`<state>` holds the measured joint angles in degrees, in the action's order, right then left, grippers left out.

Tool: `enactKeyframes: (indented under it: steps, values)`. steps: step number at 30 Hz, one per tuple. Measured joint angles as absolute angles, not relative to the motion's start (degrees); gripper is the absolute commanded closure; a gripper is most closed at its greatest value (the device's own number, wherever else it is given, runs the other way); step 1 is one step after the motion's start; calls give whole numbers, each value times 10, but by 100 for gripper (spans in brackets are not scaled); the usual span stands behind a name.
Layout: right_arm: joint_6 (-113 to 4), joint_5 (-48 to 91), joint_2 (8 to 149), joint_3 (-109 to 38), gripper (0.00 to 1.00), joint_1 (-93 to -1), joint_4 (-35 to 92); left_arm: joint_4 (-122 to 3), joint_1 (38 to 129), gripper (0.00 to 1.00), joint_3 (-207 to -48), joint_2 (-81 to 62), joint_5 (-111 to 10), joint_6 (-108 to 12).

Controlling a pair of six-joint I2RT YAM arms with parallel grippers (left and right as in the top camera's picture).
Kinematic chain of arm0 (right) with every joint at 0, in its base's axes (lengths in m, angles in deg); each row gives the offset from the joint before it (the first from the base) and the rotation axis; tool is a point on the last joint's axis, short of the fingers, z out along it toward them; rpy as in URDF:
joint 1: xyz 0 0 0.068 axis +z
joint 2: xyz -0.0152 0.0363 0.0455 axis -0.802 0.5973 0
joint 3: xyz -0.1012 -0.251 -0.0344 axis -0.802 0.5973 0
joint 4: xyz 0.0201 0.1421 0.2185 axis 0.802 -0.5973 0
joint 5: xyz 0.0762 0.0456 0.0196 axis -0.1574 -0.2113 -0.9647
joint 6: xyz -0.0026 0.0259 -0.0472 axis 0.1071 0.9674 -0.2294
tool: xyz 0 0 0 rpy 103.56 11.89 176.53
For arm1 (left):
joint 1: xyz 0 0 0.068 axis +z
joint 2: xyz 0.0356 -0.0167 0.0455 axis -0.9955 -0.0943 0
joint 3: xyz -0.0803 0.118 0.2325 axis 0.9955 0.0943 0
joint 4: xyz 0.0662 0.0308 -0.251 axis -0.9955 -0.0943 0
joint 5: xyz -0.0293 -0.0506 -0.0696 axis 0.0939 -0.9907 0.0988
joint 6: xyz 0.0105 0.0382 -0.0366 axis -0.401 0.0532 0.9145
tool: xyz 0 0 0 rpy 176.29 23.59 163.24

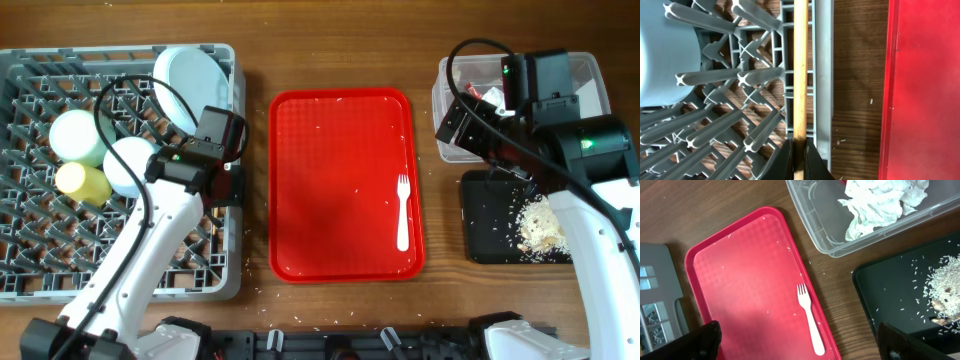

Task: Sort waste into correct bins and load items into the dishwasher rack
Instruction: 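Carry the chopstick to the rack and insert it upright, then move the left gripper back to the tray above the white fork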

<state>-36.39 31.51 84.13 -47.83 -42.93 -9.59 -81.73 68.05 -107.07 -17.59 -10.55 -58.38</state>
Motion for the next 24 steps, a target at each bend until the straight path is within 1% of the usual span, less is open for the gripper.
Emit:
enactKeyframes:
  steps: [1,3,4,7,8,10,12,13,14,15,16,17,18,19,20,22,24]
  values:
    - [-364,315,841,-478,0,-429,-96,-817,681,82,-1071,-176,-104,-584]
    - [-364,315,841,-478,0,-429,-96,-817,681,74,-1071,-176,-102,-583]
    - [-364,315,841,-478,1,-429,-96,-817,681,54,-1071,-176,-102,-581]
    - [-364,315,841,-478,0,-429,-96,-817,681,52,-1071,-176,-98,-580]
    - [-364,315,841,-478,0,-429,-96,-815,681,54,-1071,-176,-97,-580]
    - [-364,315,841,-478,0,-429,-96,-817,681,63,-1071,-176,-97,-580]
    - [-364,315,841,-478,0,-429,-95,-840,681,62,-1077,-175,-108,-580]
    - [-364,315,841,-478,0,-429,-96,-843,681,58,-1081,-173,-124,-579]
    - [-364,315,841,-478,0,-429,-96,-842,682,50,-1092,-168,-179,-580]
    - [-364,315,841,-478,0,-429,-96,-819,682,36,-1103,-152,-288,-579]
    - [-364,315,841,-478,0,-429,-96,-793,682,36,-1108,-141,-401,-578]
    - [-364,315,841,-478,0,-429,-96,-778,681,41,-1108,-139,-467,-579]
    - [-364,315,841,-478,0,-429,-96,-736,674,46,-1109,-140,-559,-577]
    - [-364,315,841,-478,0,-429,-96,-710,656,50,-1112,-139,-646,-574]
    - [-364,315,841,-478,0,-429,-96,-697,642,53,-1112,-139,-666,-563]
    - [-364,315,841,-478,0,-429,-96,-673,594,53,-1112,-139,-669,-502]
    - [-364,315,841,-478,0,-429,-96,-668,544,53,-1113,-145,-610,-421]
